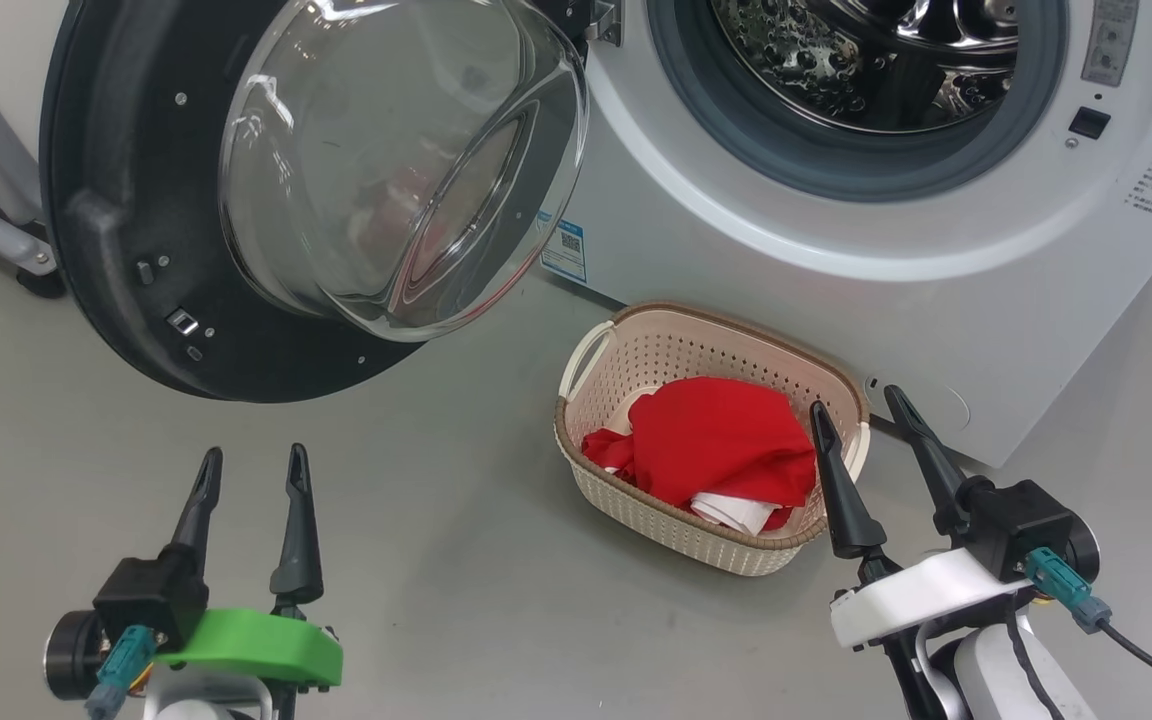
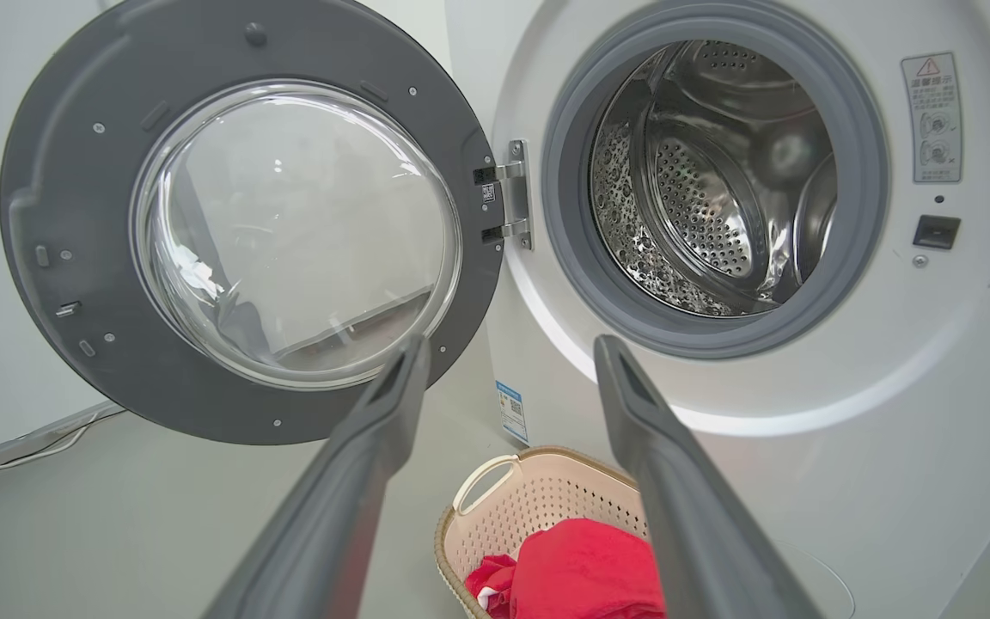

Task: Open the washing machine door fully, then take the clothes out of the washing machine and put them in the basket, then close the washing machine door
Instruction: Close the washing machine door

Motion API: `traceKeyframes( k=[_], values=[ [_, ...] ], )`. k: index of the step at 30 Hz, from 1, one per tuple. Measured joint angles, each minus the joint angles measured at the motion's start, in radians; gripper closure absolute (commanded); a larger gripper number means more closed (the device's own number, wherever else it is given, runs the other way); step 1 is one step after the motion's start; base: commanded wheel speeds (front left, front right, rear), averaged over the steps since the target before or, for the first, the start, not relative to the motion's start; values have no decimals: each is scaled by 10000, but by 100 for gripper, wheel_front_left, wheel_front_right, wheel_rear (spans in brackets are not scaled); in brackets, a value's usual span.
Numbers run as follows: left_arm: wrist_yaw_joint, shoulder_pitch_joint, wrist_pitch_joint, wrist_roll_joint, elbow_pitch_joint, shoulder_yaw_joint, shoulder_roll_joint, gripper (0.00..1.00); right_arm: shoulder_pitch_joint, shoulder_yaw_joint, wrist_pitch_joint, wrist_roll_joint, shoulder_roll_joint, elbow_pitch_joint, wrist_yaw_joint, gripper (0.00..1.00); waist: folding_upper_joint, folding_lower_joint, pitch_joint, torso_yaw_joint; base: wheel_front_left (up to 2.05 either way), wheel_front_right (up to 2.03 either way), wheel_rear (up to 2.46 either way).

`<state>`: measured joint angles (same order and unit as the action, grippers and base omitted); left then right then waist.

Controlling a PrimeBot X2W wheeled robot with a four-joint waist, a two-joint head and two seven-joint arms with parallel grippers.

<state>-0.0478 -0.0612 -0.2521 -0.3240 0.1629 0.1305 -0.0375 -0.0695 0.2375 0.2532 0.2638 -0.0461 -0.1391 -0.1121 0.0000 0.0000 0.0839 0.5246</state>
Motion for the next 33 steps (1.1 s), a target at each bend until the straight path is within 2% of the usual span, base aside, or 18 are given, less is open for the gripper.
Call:
traceKeyframes(
  k=[33],
  values=[
    [2,208,0,29,-98,15,2,0,-30,56,0,104,-2,-67,4,0,0,0,63,-53,0,0,0]
  ],
)
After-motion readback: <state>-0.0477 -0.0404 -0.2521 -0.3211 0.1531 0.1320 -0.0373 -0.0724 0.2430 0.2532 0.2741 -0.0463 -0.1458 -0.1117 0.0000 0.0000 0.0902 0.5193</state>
